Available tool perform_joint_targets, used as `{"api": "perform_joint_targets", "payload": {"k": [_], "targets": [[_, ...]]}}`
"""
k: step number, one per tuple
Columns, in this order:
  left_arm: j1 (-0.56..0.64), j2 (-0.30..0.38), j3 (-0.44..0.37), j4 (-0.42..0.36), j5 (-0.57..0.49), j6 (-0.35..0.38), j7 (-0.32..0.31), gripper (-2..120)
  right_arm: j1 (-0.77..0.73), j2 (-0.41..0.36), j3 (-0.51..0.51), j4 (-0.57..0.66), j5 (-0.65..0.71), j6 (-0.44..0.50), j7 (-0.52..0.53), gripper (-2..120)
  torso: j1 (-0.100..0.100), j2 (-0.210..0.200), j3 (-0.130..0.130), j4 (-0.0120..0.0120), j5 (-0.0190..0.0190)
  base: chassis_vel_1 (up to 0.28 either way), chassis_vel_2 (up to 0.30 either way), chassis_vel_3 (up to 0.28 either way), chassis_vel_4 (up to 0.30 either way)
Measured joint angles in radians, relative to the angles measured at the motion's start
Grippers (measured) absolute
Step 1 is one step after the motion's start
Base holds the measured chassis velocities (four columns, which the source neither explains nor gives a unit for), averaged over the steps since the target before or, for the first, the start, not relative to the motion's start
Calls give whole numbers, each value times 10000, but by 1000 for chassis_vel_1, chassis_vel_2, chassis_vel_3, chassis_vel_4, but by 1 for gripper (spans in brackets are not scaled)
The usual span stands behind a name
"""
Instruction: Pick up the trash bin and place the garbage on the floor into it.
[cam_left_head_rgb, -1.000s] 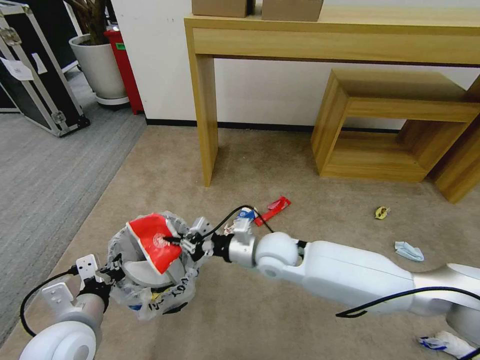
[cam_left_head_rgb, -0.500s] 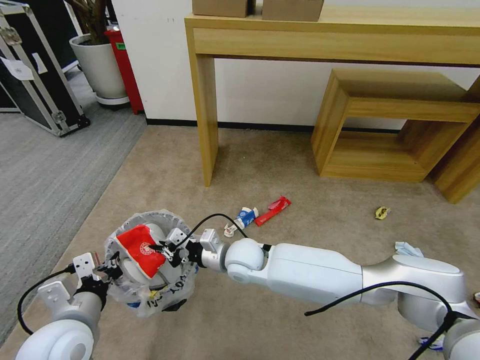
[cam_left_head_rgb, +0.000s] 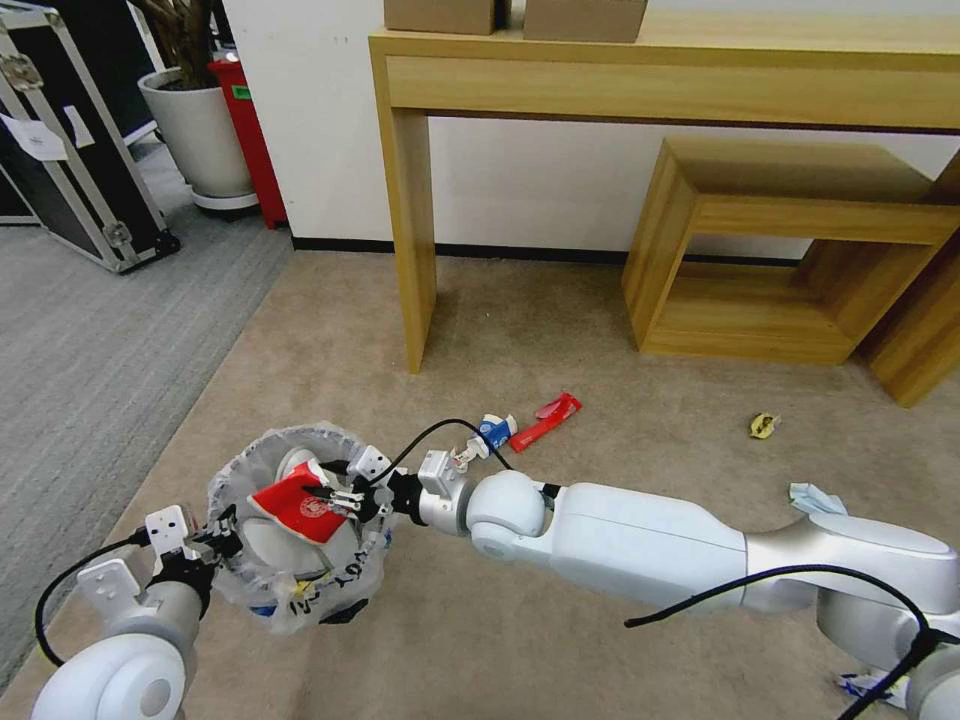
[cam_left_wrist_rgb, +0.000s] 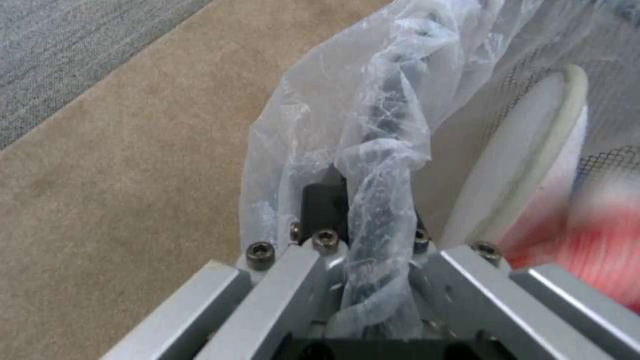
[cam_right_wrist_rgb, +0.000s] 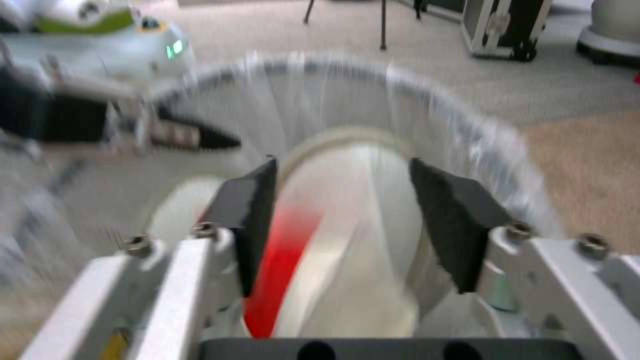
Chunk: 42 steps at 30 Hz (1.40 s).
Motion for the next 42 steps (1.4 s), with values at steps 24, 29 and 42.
{"api": "perform_joint_targets", "payload": {"k": [24,29,42], "targets": [[107,10,-26,-24,81,2,-9,1,-3744,-286,7588,2014,599,976,-23,100,-1,0,0,0,2,0,0,0,0],[383,-170,-256,-291,180,-9,2,1,-4410,-133,9471,2260,319,1214,351,100,-1,0,0,9,2,0,0,0,0],[412,-62,-317,-388,188,-22,17,1,-7805,-191,14331,3515,-796,1464,-131,100,-1,0,-1,-3,3,0,0,0,0]]}}
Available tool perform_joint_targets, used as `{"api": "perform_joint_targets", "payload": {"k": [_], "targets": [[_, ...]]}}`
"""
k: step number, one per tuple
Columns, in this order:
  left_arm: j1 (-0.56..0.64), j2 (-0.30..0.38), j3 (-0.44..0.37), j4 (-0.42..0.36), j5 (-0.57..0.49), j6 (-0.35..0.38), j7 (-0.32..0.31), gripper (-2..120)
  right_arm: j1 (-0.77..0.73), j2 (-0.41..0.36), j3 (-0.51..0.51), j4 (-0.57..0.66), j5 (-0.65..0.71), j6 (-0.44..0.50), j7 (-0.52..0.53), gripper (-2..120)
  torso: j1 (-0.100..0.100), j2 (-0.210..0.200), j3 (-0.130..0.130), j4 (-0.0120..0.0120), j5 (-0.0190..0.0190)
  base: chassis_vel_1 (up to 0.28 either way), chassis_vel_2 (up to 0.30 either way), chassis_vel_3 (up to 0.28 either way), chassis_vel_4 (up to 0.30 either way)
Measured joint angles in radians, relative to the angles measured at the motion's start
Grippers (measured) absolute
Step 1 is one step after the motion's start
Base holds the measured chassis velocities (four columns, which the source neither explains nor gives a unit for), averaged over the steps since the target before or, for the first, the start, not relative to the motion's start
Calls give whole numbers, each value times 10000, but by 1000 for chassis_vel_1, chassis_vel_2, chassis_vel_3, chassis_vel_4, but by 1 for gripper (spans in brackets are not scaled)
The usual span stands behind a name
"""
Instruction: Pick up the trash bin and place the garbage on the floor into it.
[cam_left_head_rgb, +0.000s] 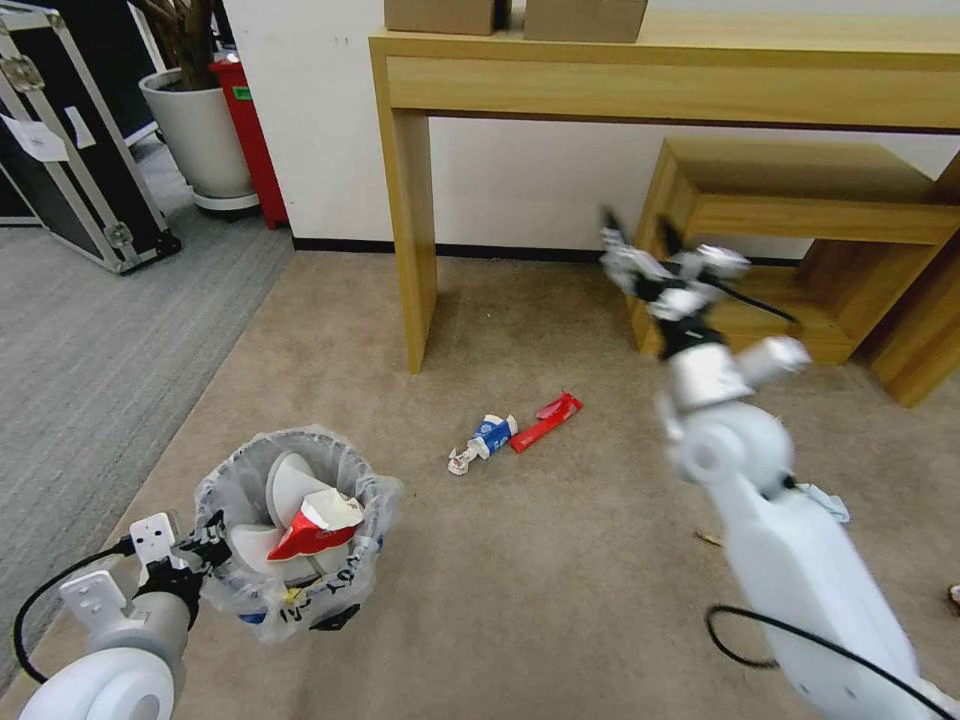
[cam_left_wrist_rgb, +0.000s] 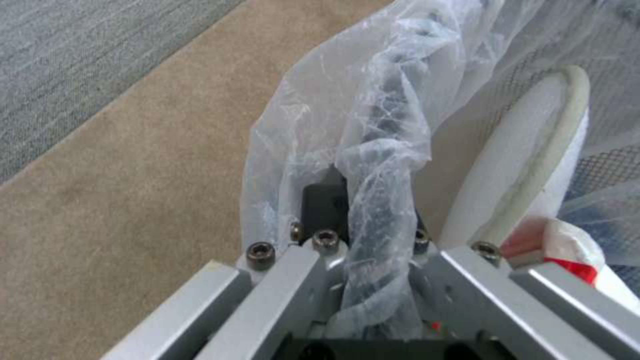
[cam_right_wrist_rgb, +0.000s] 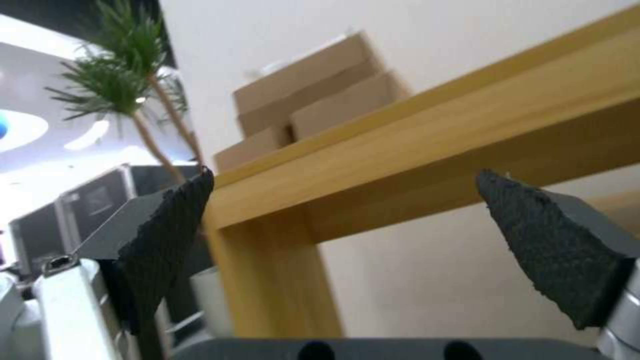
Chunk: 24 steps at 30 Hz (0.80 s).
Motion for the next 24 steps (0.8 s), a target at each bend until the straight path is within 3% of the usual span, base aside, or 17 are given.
{"api": "perform_joint_targets", "payload": {"k": [3,12,24], "targets": [[24,46,12,-77,-7,-1,4,1,-1323,52,874,424,-932,169,-267,100,0,0,0,4,-2,0,0,0,0],[49,173,-29,-126,-11,-41,33,1,-3316,728,1032,568,-2478,-25,818,100,0,0,0,4,-3,0,0,0,0],[82,218,-43,-183,-8,-104,89,1,-3777,1634,663,297,-3213,-71,1636,100,0,0,0,5,-4,0,0,0,0]]}}
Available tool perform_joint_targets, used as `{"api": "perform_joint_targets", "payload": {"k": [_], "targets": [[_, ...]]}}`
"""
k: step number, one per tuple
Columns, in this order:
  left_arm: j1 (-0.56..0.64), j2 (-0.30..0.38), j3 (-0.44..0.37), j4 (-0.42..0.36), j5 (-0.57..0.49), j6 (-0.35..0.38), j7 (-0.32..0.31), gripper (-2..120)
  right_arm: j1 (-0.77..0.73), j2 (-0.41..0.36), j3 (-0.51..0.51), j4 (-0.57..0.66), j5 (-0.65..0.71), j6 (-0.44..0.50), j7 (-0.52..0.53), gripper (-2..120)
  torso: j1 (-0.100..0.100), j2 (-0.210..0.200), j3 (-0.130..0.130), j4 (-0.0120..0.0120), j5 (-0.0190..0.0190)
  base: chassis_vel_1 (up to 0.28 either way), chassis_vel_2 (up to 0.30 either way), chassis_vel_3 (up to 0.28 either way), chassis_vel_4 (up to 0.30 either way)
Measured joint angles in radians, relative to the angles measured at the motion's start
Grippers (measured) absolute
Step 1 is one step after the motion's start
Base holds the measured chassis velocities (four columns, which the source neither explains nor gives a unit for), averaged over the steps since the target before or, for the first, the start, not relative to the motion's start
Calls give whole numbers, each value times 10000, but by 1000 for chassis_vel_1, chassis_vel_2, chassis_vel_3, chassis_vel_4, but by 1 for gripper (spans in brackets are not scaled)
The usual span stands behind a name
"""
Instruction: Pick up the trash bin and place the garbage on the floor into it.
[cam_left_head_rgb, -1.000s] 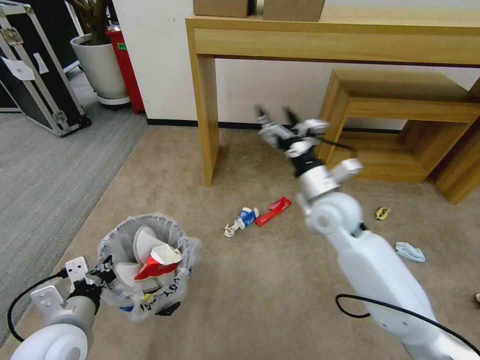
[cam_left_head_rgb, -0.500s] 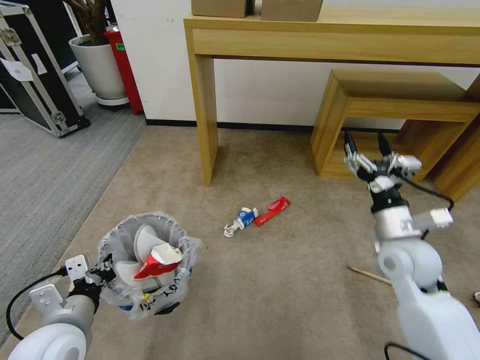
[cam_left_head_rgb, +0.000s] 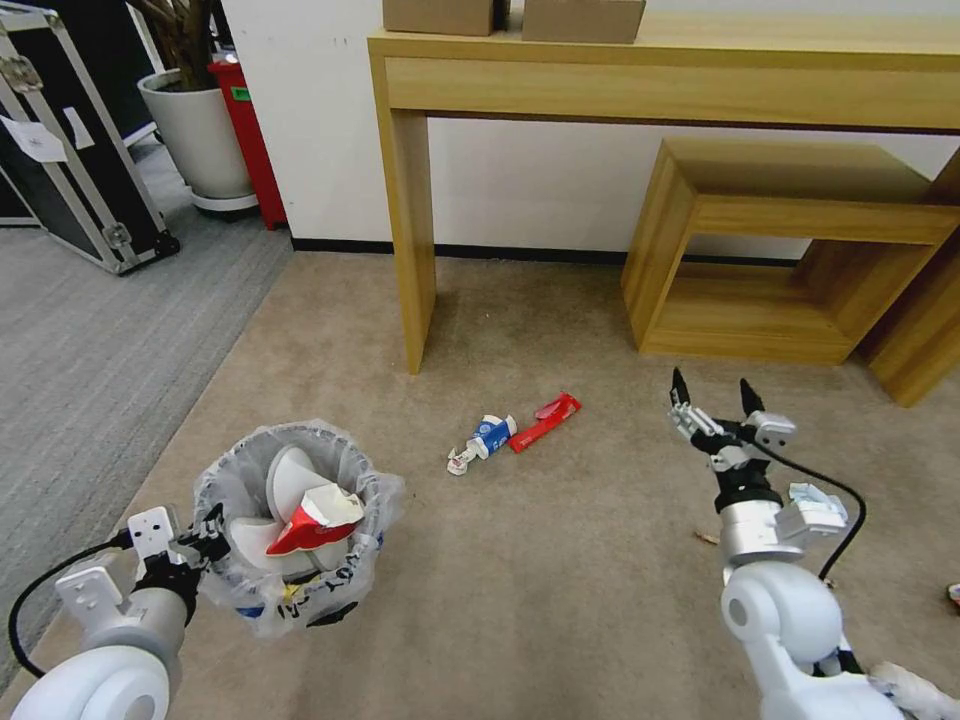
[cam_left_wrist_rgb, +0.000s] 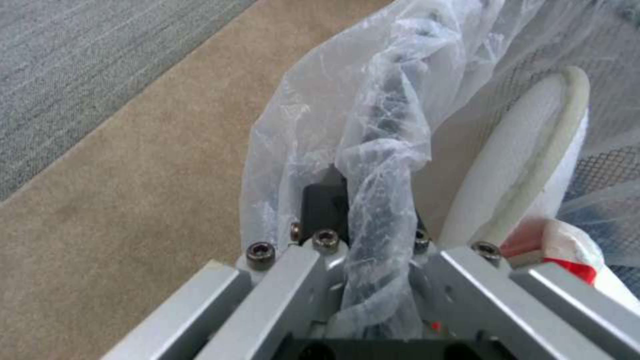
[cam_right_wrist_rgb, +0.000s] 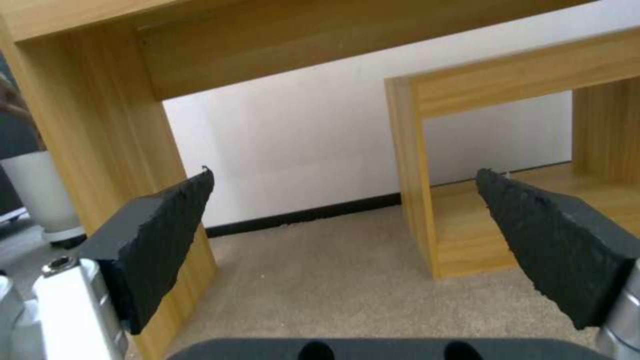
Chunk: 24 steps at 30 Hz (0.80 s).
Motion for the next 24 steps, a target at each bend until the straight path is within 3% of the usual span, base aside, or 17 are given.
{"api": "perform_joint_targets", "payload": {"k": [13,24], "targets": [[51,-36,29,-65,26,-8,15,1,-128,196,86,-131,-629,287,-389,100,0,-1,0,-1,0,0,0,0,0],[88,-36,18,-111,27,-13,22,1,-123,259,56,-179,-960,195,-461,92,0,0,0,-1,0,0,0,0,0]]}}
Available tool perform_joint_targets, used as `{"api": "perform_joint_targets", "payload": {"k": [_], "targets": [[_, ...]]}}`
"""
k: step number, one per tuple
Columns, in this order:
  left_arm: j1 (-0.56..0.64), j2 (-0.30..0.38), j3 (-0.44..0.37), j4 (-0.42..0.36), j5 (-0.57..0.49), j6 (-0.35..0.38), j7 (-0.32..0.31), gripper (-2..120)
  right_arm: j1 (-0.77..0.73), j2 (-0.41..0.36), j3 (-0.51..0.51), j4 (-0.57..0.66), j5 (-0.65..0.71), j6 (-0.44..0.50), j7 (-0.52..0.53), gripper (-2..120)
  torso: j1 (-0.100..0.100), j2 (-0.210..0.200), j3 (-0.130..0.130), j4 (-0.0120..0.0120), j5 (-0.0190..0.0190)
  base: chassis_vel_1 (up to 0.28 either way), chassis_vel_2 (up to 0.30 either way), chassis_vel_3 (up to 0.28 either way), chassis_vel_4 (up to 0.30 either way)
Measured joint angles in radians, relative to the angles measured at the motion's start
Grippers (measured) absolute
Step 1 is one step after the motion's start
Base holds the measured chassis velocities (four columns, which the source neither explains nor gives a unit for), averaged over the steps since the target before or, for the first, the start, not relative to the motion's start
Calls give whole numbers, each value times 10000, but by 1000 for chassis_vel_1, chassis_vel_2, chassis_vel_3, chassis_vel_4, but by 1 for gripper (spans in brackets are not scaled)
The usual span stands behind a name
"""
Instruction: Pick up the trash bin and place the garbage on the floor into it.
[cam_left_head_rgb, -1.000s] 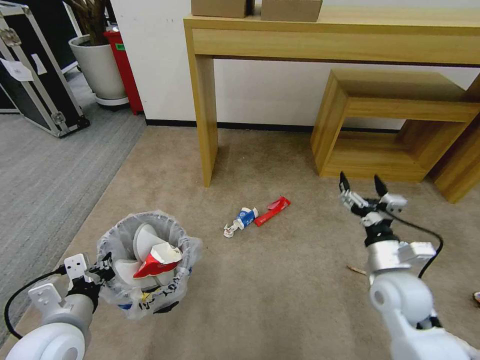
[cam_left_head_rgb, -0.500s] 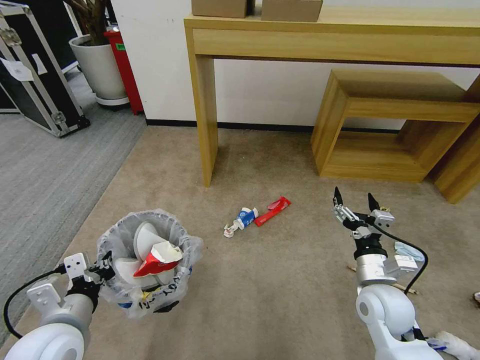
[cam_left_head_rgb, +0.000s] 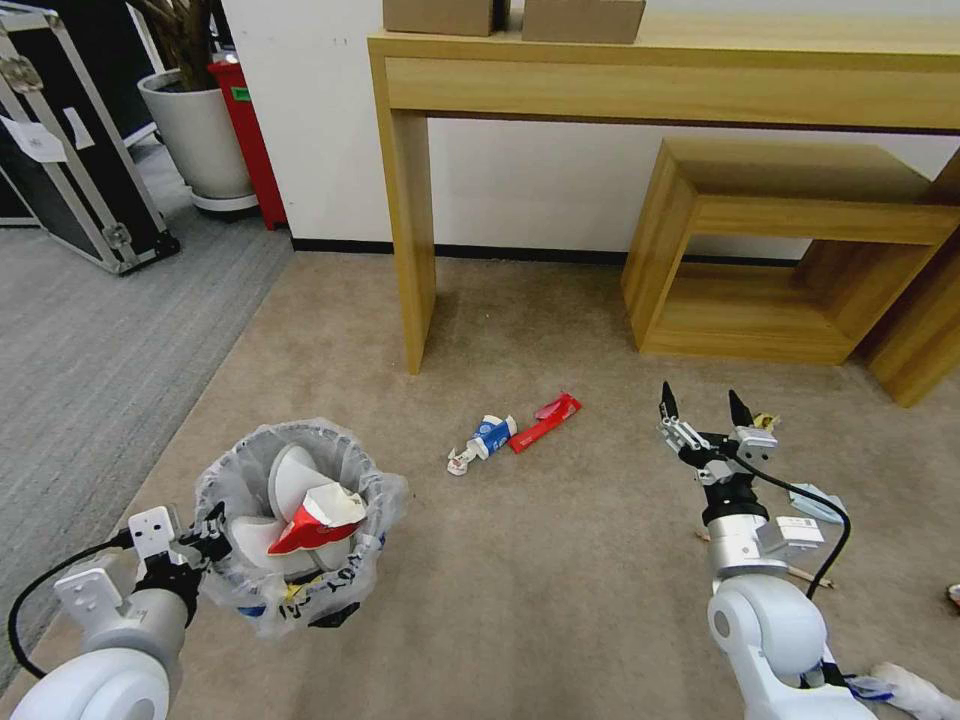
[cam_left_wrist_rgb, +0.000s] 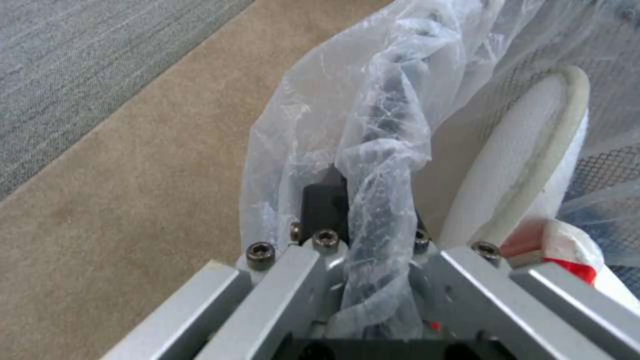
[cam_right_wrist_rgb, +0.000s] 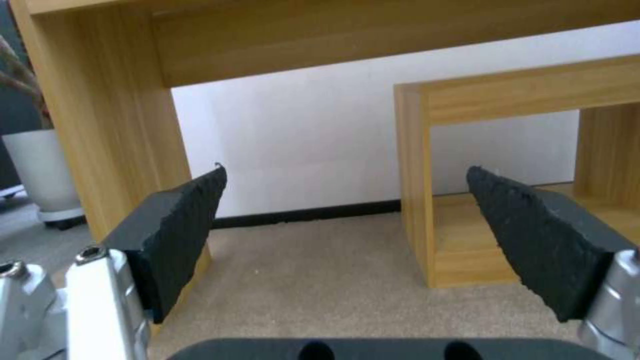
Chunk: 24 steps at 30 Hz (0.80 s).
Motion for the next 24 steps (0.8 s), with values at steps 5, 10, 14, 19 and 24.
{"api": "perform_joint_targets", "payload": {"k": [5,10,14,19,24], "targets": [[4,0,-4,0,0,-6,0,1,0,6,-8,-46,-51,0,-16,92,-1,-2,0,0,1,-81,83,75,-79],[-18,-12,6,40,5,-24,10,1,4,12,-20,-53,-56,5,-66,92,1,-2,3,-2,1,-124,124,112,-112],[-29,4,6,56,5,-31,14,1,27,15,-23,-65,-59,5,-111,92,1,-2,2,-1,1,-92,86,74,-83],[-44,34,-6,74,-5,-32,14,1,57,11,-22,-67,-59,-17,-141,92,1,-2,1,1,1,-19,28,21,-17],[-56,58,-10,75,-26,-33,15,1,79,13,-20,-70,-63,-72,-165,91,1,-2,0,0,0,-53,35,52,-61]]}}
